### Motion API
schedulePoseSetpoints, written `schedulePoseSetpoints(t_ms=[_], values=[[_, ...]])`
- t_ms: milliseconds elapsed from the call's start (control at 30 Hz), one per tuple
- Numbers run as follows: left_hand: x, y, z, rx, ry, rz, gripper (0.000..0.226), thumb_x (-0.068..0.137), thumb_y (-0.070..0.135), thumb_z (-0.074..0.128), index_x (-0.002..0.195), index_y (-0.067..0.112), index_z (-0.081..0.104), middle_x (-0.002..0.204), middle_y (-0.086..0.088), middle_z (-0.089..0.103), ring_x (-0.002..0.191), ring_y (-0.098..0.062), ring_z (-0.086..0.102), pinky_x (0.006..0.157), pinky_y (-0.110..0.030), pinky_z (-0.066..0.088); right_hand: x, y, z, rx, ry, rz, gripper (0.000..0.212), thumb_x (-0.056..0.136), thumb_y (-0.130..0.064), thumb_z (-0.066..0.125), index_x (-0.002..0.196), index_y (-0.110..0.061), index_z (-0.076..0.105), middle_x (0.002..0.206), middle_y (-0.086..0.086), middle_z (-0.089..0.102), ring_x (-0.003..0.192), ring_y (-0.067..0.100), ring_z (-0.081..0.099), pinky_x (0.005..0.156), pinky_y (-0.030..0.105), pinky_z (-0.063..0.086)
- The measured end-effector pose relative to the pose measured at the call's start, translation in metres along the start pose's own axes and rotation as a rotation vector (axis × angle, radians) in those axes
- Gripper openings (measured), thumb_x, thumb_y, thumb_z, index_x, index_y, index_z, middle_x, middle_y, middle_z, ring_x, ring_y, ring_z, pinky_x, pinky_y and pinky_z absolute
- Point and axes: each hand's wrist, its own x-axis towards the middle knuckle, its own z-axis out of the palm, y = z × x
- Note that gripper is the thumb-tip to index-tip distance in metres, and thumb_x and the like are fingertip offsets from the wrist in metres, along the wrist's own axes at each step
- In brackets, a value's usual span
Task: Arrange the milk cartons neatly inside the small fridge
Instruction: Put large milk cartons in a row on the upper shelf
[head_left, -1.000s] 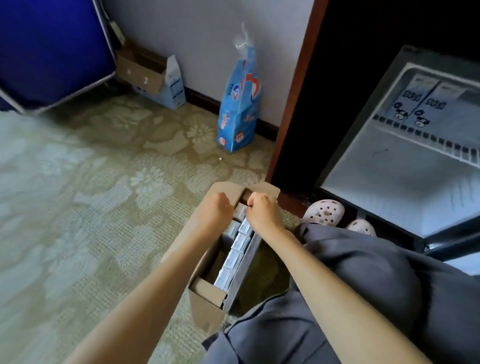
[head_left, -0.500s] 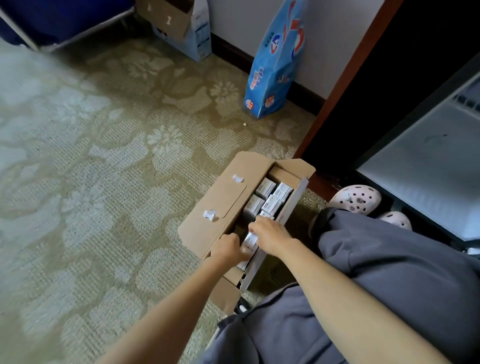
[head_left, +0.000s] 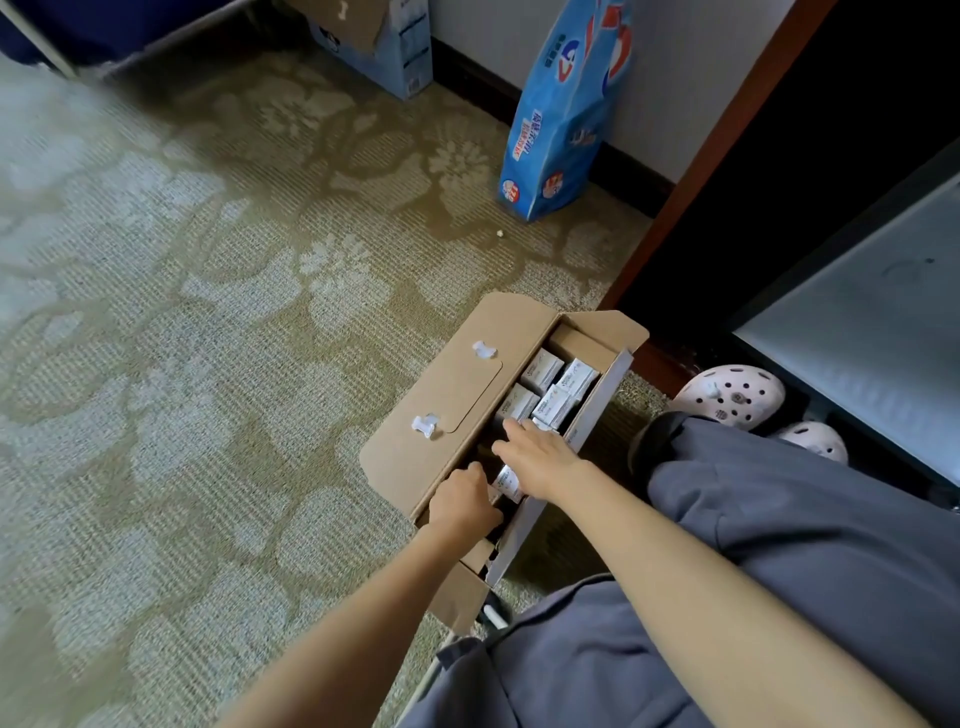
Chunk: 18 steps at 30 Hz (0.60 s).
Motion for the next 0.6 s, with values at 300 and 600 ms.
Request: schedulePoseSetpoints(t_ms=[300, 600], values=[[0.003, -0.01, 0.001, -0.001, 0.054, 0.042, 0.04, 0.084, 0.012, 0.06, 0.118, 0.002, 0.041, 0.114, -0.015, 0.06, 0.106, -0.029, 0.058, 0.08, -0.034, 0.045, 0.011, 0.005, 0.003, -0.226, 0.027, -0.14, 0.042, 0.084, -0.008, 0.064, 0.122, -0.006, 0.047, 0.138, 0.015, 0.036, 0.135, 0.03, 0.029, 0.093, 0.039, 0.044], [0.005, -0.011, 0.0, 0.042, 0.041, 0.047, 0.035, 0.085, 0.013, 0.06, 0.112, -0.001, 0.044, 0.113, -0.017, 0.059, 0.104, -0.031, 0.058, 0.079, -0.035, 0.046, 0.015, 0.015, -0.002, -0.43, 0.021, -0.479, 0.03, 0.09, -0.014, 0.054, 0.118, -0.005, 0.049, 0.118, 0.01, 0.054, 0.108, 0.023, 0.048, 0.084, 0.033, 0.043]])
